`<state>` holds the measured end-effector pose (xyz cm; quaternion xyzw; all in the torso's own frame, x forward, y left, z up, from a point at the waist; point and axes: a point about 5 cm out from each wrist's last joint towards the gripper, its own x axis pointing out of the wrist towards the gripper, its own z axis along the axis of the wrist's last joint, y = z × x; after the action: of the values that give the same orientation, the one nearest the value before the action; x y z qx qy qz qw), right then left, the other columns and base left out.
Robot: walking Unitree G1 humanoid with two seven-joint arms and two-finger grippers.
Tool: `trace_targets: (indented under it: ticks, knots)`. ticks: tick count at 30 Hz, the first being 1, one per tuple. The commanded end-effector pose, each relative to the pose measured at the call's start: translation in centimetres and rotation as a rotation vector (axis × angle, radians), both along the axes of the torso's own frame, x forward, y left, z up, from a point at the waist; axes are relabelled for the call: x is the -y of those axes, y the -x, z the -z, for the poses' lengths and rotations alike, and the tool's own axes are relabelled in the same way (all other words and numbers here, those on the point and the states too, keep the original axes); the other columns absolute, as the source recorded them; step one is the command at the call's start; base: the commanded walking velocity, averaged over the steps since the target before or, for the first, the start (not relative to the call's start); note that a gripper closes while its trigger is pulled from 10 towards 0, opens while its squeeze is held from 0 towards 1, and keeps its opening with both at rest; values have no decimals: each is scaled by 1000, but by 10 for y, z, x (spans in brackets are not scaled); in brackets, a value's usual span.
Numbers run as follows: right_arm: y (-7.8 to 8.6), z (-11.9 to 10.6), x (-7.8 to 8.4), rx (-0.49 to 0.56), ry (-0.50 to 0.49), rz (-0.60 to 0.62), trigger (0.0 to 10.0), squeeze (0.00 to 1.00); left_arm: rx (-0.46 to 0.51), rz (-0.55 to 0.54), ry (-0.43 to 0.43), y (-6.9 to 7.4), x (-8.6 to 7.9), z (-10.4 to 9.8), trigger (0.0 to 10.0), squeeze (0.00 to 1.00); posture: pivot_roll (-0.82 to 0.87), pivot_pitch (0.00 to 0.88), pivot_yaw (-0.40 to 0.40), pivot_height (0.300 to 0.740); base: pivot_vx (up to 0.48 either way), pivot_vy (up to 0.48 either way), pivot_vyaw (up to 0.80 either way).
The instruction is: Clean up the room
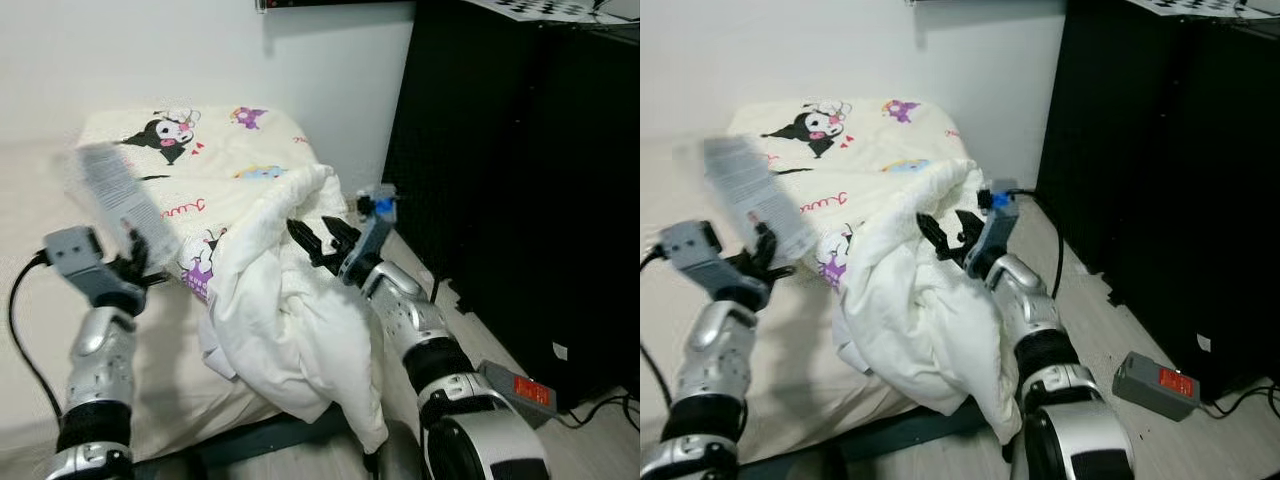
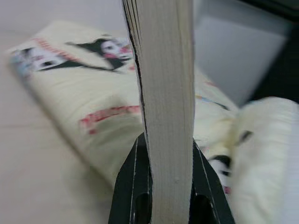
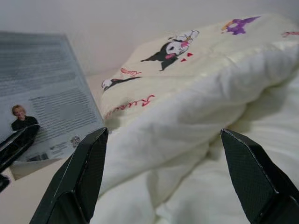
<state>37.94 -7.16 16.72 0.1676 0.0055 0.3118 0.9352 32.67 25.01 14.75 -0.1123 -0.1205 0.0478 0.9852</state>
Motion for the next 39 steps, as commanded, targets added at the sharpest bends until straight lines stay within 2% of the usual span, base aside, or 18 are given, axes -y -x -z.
trace_targets:
  ticks: [1, 3, 8, 11, 17, 19, 20, 21, 29, 30, 31, 39]
  knots:
    - [1, 5, 0, -10, 19, -1, 10000, 0, 8, 5, -32, 6, 5, -2, 10000, 0, -14, 90, -66, 475, 0, 0, 794]
    - [2, 7, -2, -11, 13, -10, 10000, 0, 2, 21, -56, 11, 10, -1, 10000, 0, -8, 115, -69, 475, 0, 0, 791]
    - [3, 14, -2, -32, 32, -4, 10000, 0, -7, 30, -73, 15, 12, 0, 10000, 0, 0, 136, -71, 475, 0, 0, 740]
    - [3, 21, -3, -61, 79, 12, 10000, 0, -10, 42, -87, 17, 14, -4, 10000, 0, 7, 151, -72, 475, 0, 0, 0]
    - [3, 24, -4, -70, 93, 15, 10000, 0, -11, 48, -96, 18, 15, -5, 10000, 0, 8, 152, -72, 475, 0, 0, 0]
    - [3, 43, -3, -172, 256, 88, 10000, 0, -16, 59, -109, 21, 17, -7, 10000, 0, 14, 163, -74, 475, 0, 0, 0]
    - [3, 43, -3, -172, 256, 88, 10000, 0, -16, 59, -109, 21, 17, -7, 10000, 0, 14, 163, -74, 475, 0, 0, 0]
    - [4, 50, 0, -215, 303, 125, 10000, 0, -21, 61, -112, 23, 18, -8, 10000, 0, 17, 169, -76, 475, 0, 0, 0]
    - [5, 51, -3, -224, 291, 126, 10000, 0, -29, 66, -110, 28, 20, -8, 10000, 0, 19, 172, -79, 475, 0, 0, 0]
    - [5, 50, -5, -214, 274, 113, 3961, 0, -30, 68, -111, 29, 21, -9, 10000, 0, 19, 176, -76, 475, 0, 0, 0]
    - [5, 50, -6, -210, 256, 104, 0, 0, -31, 70, -112, 29, 22, -9, 10000, 0, 19, 176, -76, 475, 0, 0, 0]
    - [7, 48, -9, -192, 234, 62, 0, 0, -34, 75, -138, 29, 23, -11, 10000, 0, 13, 173, -72, 475, 0, 0, 0]
